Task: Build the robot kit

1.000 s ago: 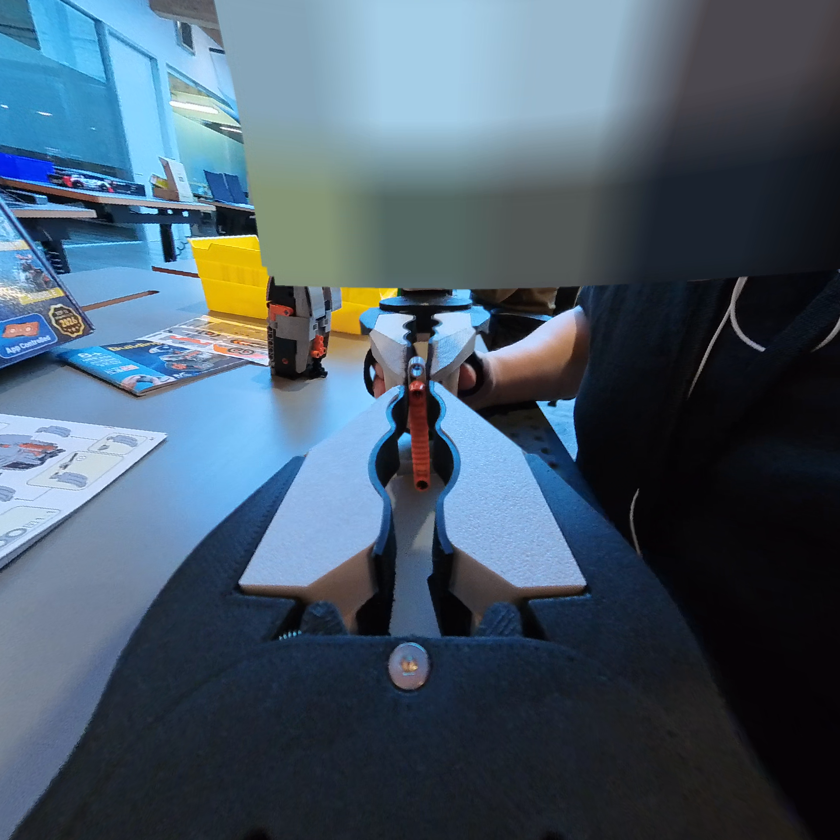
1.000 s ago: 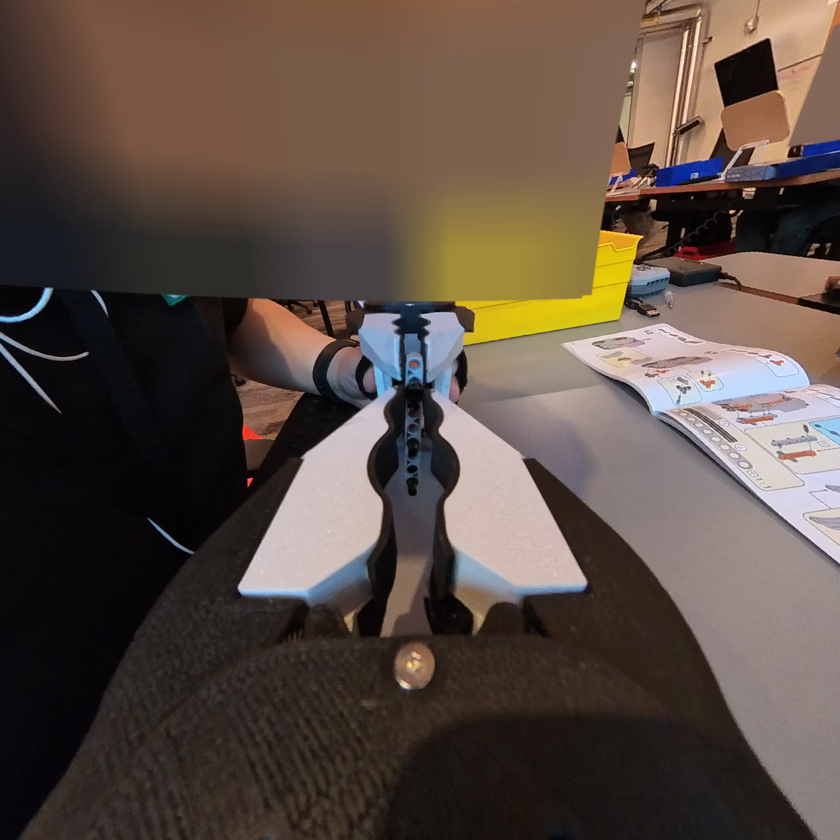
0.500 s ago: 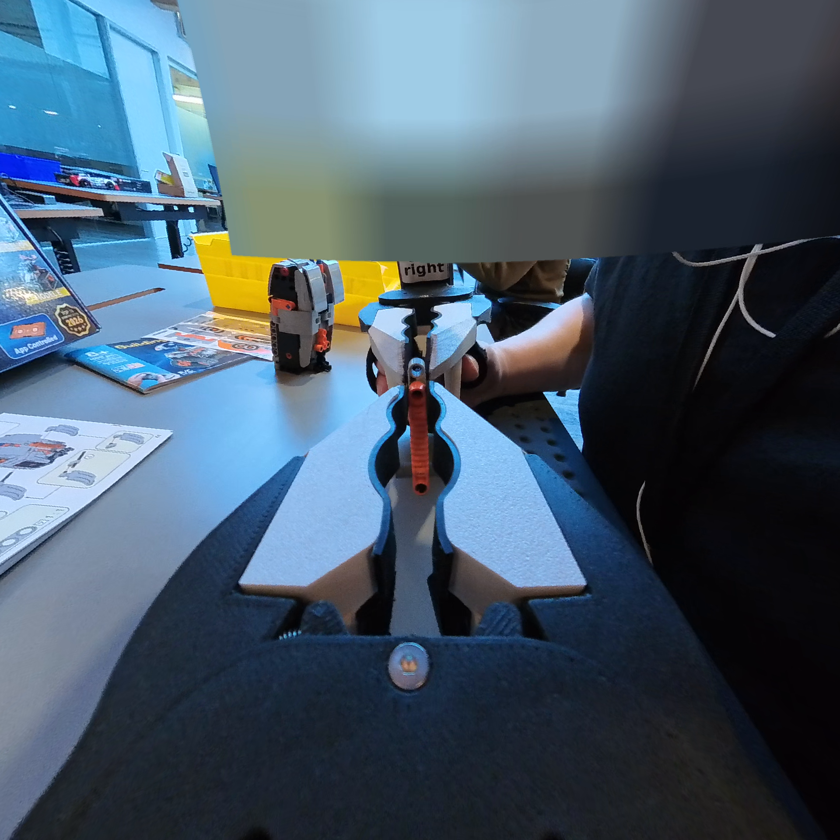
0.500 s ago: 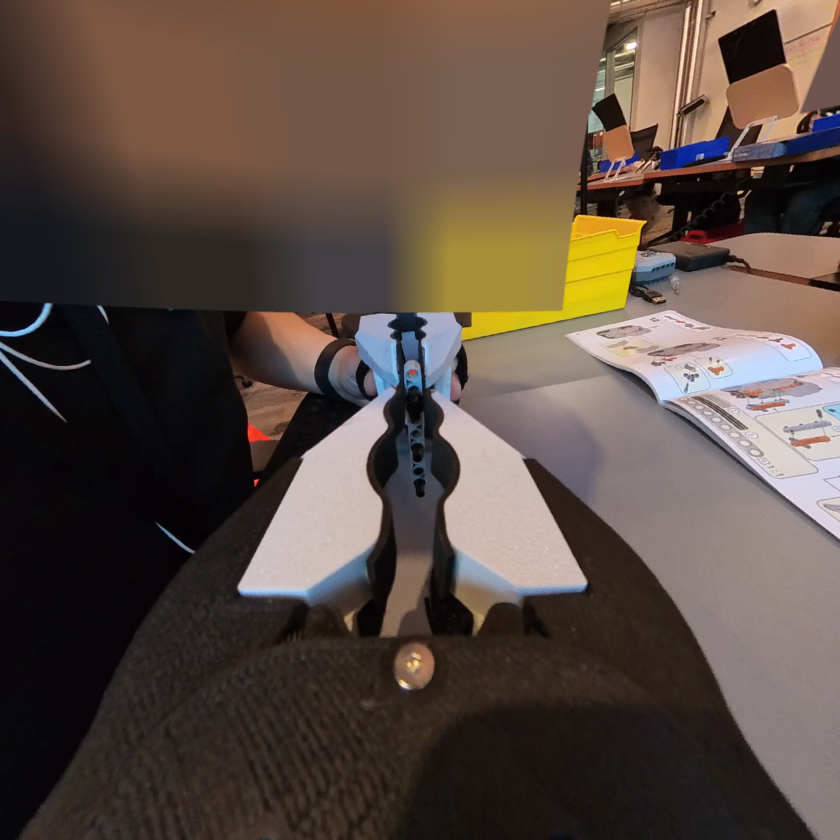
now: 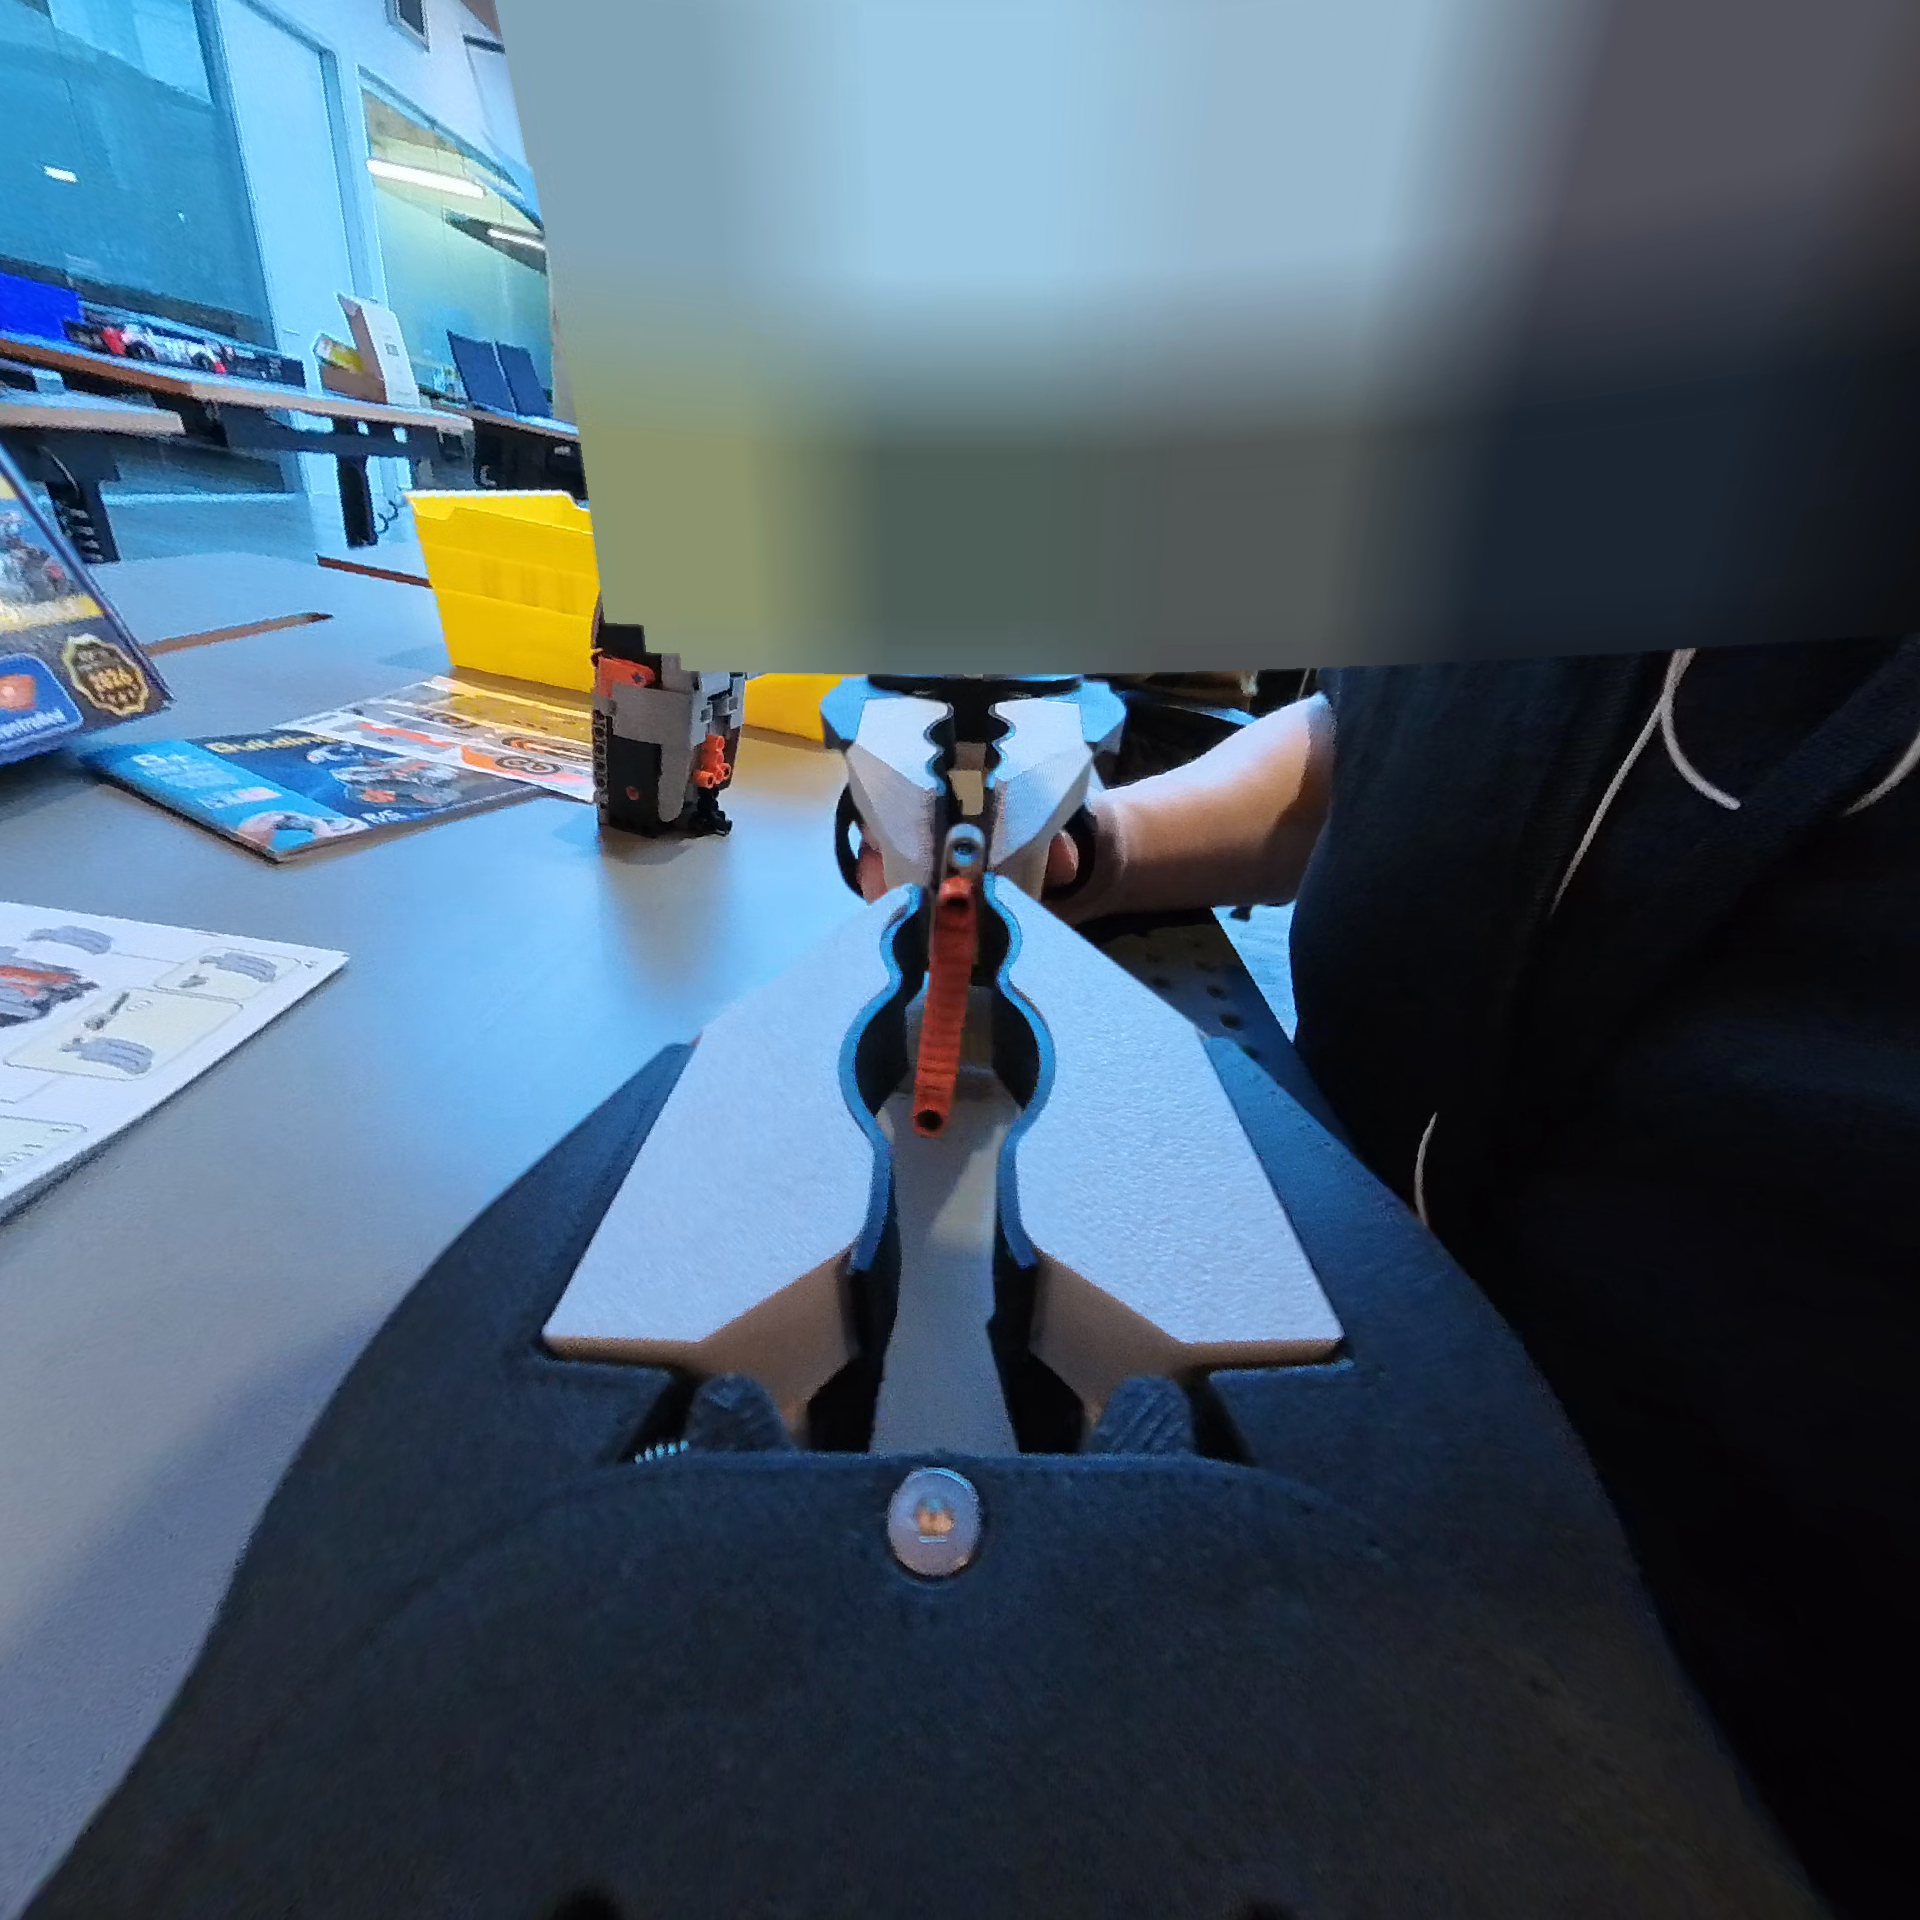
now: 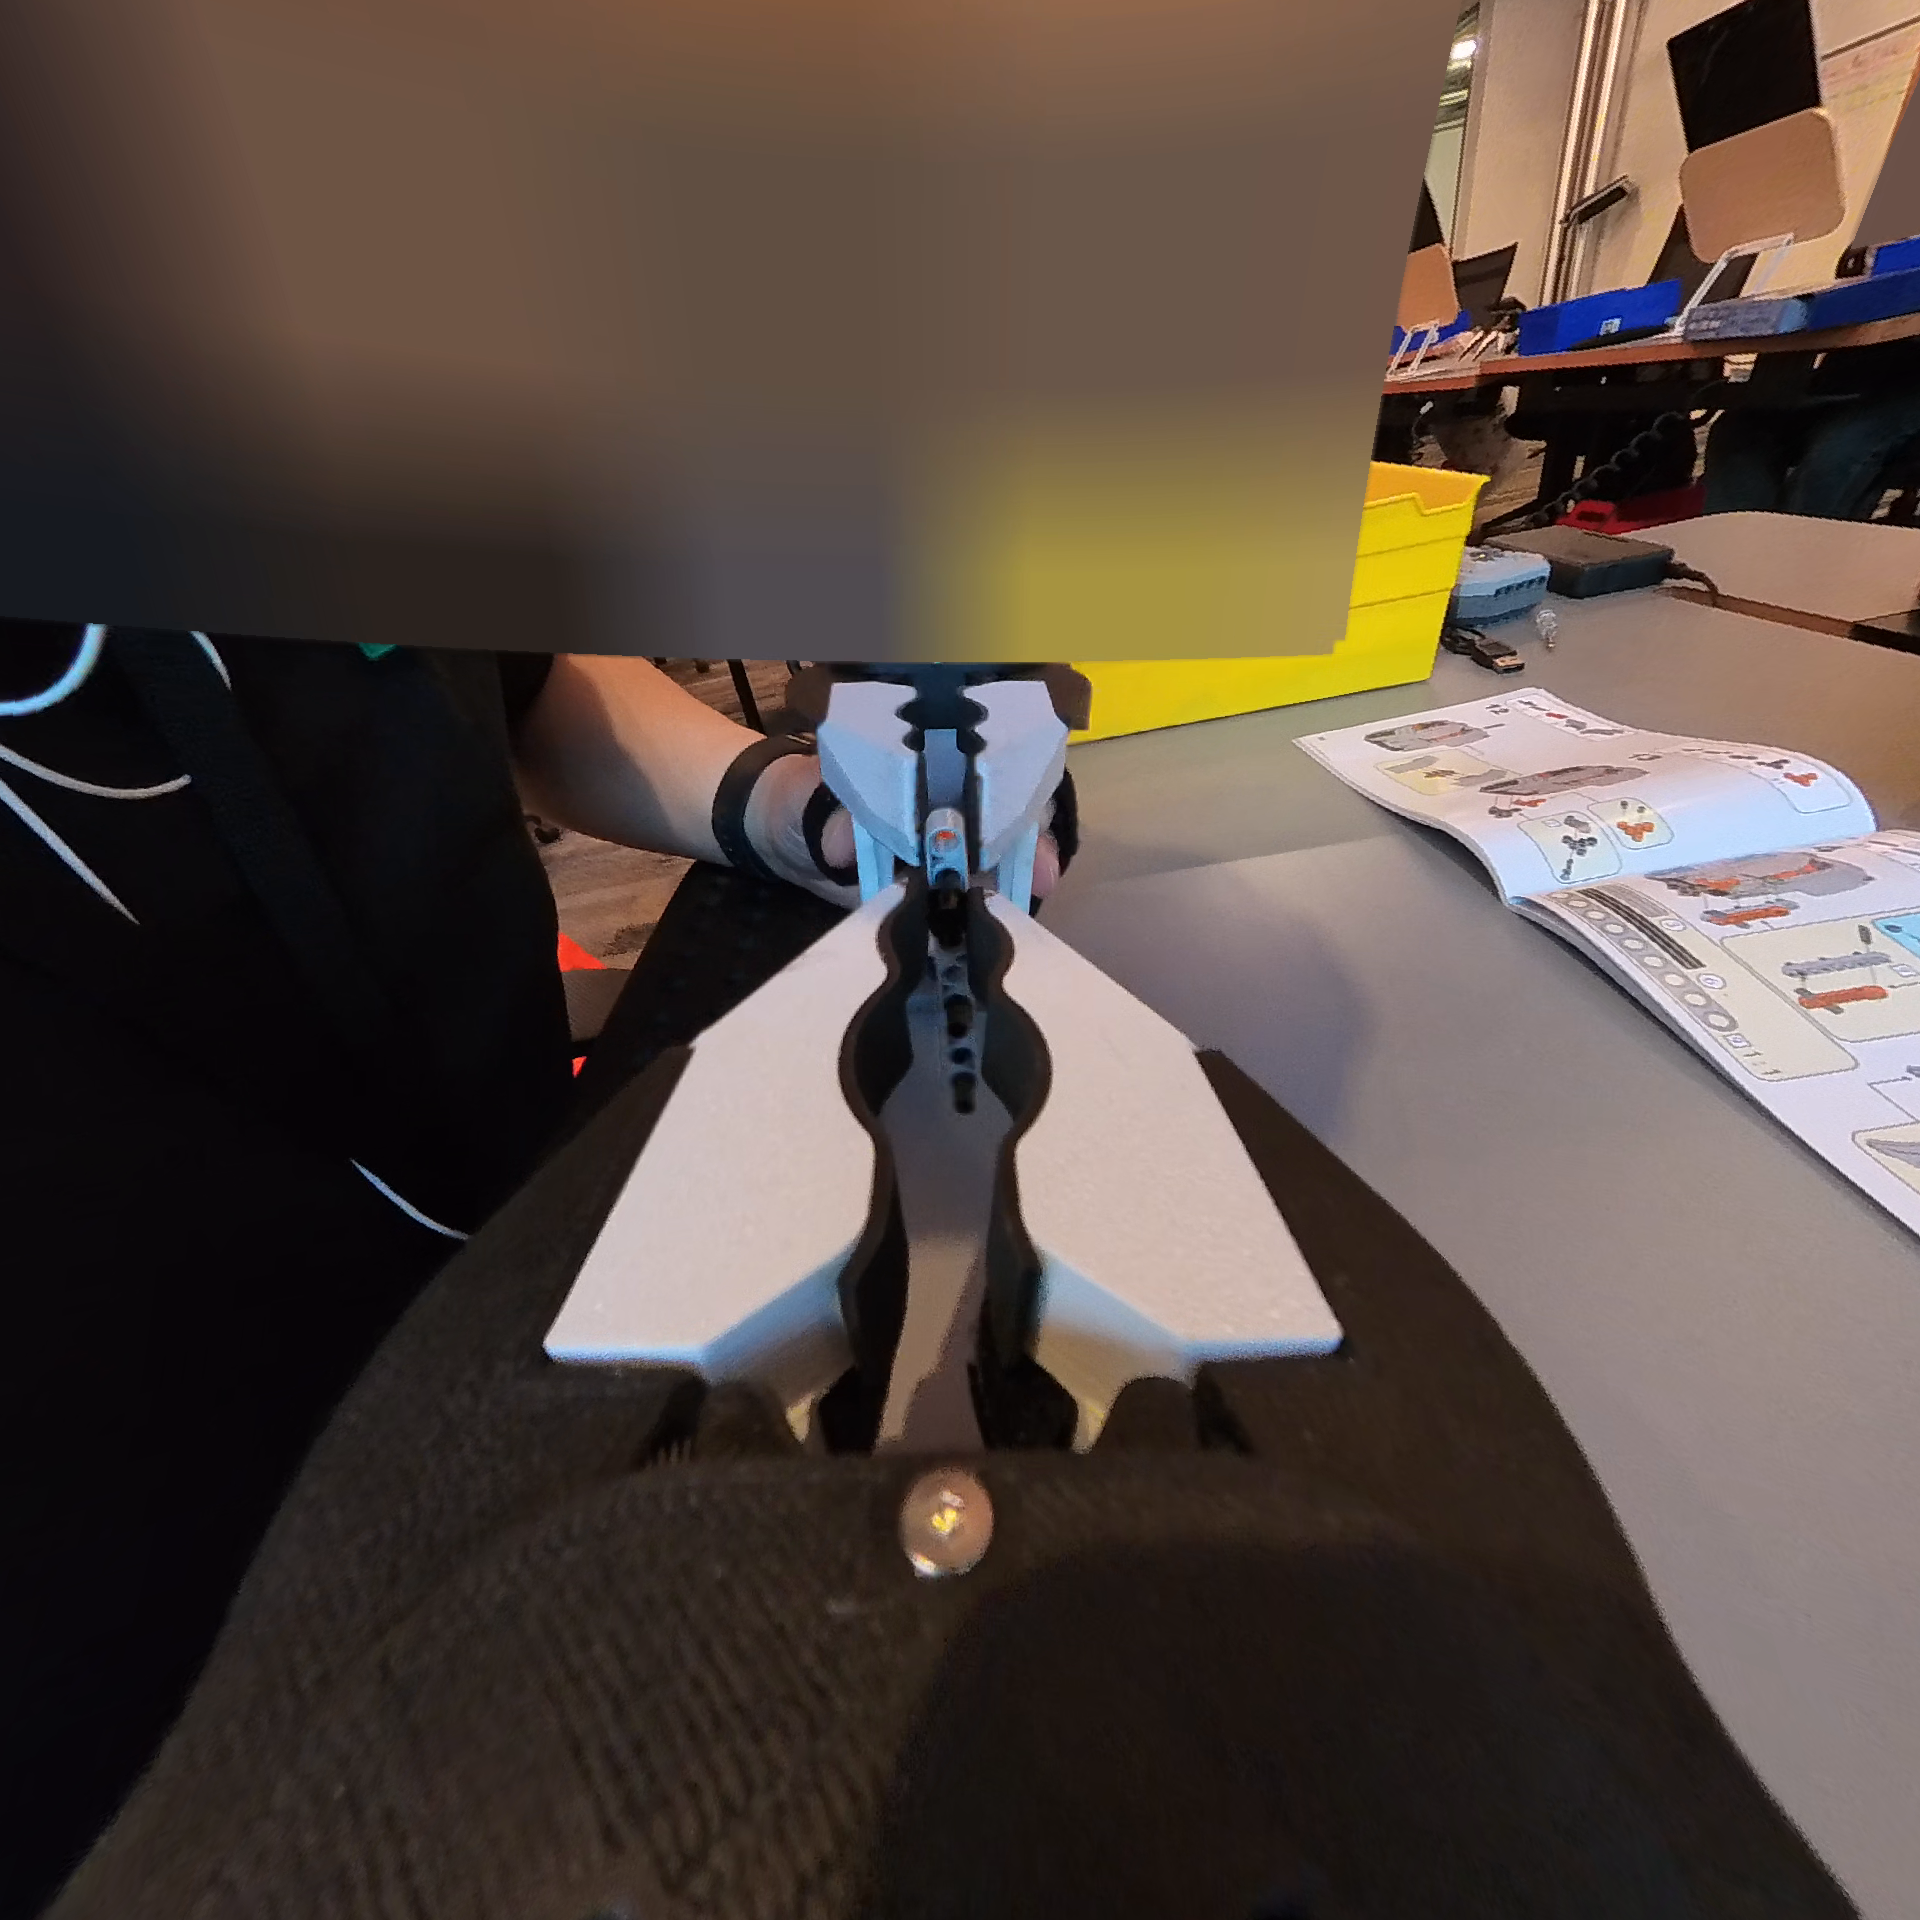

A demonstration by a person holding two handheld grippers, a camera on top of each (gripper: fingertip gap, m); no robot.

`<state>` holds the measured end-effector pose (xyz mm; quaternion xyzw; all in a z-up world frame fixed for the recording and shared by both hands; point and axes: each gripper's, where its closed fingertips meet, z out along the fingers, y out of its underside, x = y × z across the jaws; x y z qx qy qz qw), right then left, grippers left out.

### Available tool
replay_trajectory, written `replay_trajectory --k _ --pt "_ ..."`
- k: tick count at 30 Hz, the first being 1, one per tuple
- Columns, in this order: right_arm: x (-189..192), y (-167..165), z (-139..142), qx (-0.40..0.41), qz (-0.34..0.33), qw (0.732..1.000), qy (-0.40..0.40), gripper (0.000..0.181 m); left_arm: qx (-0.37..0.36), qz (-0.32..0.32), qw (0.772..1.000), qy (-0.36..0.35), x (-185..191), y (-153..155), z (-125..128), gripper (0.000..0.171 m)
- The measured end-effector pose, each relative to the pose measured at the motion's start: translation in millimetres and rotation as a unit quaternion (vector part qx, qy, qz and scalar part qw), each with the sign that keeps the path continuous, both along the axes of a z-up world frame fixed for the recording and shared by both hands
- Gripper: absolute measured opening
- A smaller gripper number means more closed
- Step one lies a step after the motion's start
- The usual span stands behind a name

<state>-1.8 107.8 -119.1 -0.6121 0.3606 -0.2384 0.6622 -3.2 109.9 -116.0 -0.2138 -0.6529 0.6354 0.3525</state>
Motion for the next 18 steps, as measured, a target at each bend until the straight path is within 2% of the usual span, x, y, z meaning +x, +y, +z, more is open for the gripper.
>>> replay_trajectory --k 6,10,18 --pt "-0.6 1.4 -4.5 -0.025 -0.002 1.000 0.001 0.006 -0.001 0.005 1.000 -0.017 1.6 3.0 -2.5 0.004" --pt "-0.7 1.1 -5.6 -0.025 -0.001 1.000 0.005 0.006 0.008 0.005 1.000 -0.028 3.7 3.9 -6.0 0.011" --pt "-1.4 4.6 -11.9 -0.032 0.010 0.999 0.019 0.006 0.013 -0.001 0.998 -0.065 -1.7 6.3 -13.8 0.005"
